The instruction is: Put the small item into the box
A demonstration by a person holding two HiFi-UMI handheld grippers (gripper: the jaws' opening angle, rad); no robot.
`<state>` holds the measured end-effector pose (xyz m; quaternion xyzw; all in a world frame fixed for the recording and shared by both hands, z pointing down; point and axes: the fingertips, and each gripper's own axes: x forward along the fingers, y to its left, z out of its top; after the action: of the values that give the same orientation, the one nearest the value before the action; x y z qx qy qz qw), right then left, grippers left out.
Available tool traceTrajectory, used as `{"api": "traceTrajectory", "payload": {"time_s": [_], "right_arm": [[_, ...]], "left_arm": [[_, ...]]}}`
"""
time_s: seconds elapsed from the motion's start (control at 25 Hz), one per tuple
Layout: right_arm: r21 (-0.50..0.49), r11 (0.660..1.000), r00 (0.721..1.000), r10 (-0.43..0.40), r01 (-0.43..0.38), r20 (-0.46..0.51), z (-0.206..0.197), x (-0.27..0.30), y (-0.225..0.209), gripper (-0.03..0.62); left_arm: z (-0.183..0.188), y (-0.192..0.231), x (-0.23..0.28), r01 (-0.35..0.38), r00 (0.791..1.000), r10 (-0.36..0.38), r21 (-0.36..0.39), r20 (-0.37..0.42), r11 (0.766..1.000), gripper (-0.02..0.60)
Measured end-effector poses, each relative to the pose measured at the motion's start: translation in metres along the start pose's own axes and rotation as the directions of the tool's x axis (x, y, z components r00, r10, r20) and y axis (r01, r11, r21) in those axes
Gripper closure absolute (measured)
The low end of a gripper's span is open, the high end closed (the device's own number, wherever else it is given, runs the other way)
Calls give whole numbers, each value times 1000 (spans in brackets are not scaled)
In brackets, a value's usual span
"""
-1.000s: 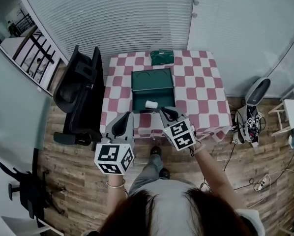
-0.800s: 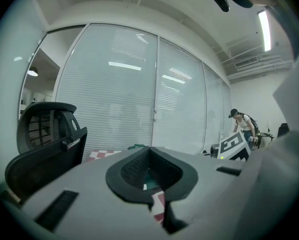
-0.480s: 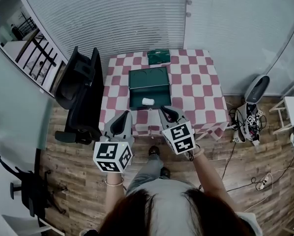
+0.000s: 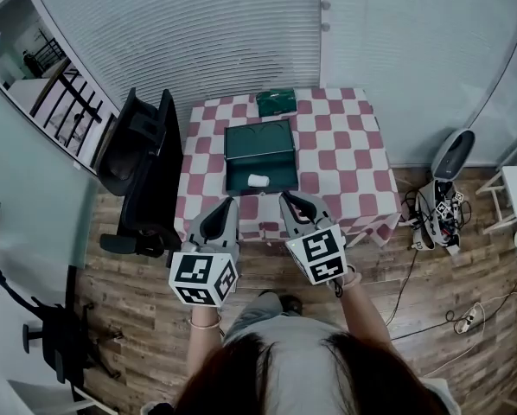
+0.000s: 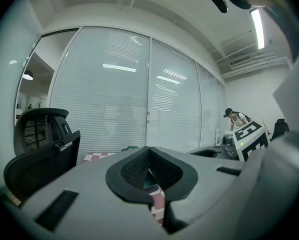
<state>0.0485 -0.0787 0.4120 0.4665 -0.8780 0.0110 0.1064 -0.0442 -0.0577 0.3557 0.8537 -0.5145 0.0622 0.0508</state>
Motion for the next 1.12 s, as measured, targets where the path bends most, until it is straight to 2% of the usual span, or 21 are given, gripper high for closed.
{"api": "traceTrajectory", "payload": {"time_s": [0.44, 1.12], "right_arm": [[-11, 999, 996, -46, 47, 80, 20, -23, -3, 568], [-31, 991, 986, -123, 127, 114, 41, -51, 16, 569]], "left_arm": [[1, -12, -1, 23, 1000, -23, 25, -2, 999, 574], [6, -20, -25, 82, 996, -83, 25, 25, 996, 574]]}}
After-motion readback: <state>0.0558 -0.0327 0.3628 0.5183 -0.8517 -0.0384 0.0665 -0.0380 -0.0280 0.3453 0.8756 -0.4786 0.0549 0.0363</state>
